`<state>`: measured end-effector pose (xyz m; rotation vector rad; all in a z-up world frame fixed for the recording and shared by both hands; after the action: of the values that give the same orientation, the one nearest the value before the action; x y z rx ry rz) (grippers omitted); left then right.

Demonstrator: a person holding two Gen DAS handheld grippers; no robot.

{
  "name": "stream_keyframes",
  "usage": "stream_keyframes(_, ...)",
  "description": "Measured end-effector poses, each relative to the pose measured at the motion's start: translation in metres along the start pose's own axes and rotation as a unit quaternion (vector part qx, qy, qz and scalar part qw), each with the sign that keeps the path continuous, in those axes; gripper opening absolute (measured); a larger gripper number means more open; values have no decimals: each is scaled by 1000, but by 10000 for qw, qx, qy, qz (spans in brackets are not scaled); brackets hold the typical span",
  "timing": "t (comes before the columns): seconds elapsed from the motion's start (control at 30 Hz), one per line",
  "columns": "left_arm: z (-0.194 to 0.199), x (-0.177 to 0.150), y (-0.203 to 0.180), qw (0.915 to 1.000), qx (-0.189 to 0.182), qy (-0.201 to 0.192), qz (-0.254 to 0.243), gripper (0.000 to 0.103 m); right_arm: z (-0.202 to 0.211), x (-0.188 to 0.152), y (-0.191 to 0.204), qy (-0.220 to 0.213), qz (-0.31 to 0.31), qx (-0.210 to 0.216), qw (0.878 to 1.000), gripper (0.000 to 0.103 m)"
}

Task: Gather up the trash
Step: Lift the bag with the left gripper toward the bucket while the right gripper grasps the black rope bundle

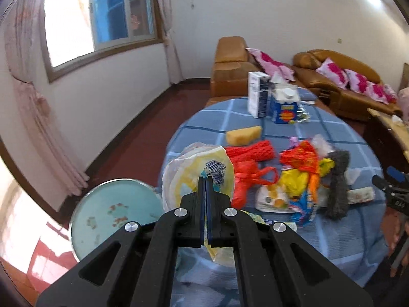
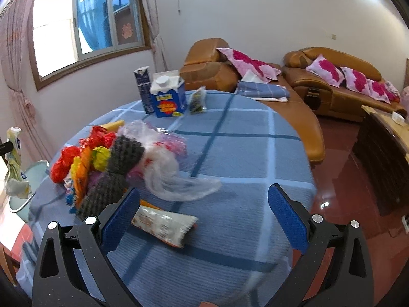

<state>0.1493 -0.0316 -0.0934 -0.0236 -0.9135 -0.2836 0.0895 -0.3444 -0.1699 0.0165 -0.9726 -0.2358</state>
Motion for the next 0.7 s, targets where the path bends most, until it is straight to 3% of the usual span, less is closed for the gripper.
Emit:
stream_keyframes(0.03,0,-2,3,10000,39,14,16,0,-3,2,6,39,38,52,10000,96)
stream_keyframes(0.13,0,-7,15,9997,232,31,49,0,-10,6,19,133,104,177,9997,72)
stream_keyframes(0.27,1,-15,33,9991,395,91,128,0,-18,9,46,235,214,467,9984,67)
stream_keyframes(0.43,2,-30,52,9981,547,187,216,0,-22,4,70,330,371,626,9968,67)
stream_keyframes(0.6,4,-39,66,9975,596,227,301,0,-16,-1,71,562,124,819,9950,67)
stream_keyframes(0.7,3,-39,67,9975,563,226,352,0,-11,-11,90,703,217,1043,9918,77)
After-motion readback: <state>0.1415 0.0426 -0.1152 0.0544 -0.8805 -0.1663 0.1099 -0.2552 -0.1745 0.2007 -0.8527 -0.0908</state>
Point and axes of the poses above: each gripper's, at about its wrist camera, not at the fingertips, and z roughly against the way its jaws point, y to its left, x to its top, the point moved 9 cm from there along -z, roughly the way its jaws point, and after that the axes turned 1 degree about -z, right-handed, at the moved point
